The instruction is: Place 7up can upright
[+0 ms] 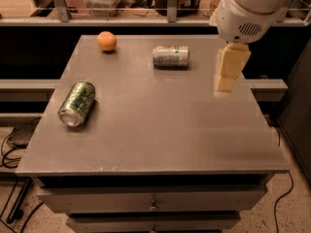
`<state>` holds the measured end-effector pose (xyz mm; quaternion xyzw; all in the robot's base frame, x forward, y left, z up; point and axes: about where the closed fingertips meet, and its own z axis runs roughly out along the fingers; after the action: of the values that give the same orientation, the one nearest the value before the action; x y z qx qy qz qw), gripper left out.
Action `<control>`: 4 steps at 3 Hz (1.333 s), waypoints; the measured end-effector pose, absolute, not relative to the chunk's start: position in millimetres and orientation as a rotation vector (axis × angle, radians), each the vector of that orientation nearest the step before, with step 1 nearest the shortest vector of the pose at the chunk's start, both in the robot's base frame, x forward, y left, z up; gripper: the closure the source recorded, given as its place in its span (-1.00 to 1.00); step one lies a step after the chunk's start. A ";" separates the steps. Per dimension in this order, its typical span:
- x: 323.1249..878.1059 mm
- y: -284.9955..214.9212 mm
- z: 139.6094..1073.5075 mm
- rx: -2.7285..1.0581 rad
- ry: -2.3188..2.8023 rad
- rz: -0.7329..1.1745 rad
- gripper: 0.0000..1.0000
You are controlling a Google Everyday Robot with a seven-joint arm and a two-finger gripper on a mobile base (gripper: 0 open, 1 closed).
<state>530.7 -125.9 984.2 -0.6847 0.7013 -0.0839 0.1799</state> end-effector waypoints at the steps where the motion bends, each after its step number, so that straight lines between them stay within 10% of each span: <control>1: 580.3 -76.6 984.7 -2.006 1.870 -0.282 -1.00; 4: 624.4 -45.3 975.6 -2.022 1.848 -0.285 -1.00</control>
Offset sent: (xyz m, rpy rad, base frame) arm 0.1187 0.1035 0.0002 -0.0101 -0.0832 0.1693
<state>624.4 -45.3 975.6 -0.7206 0.6584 -0.1015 0.1924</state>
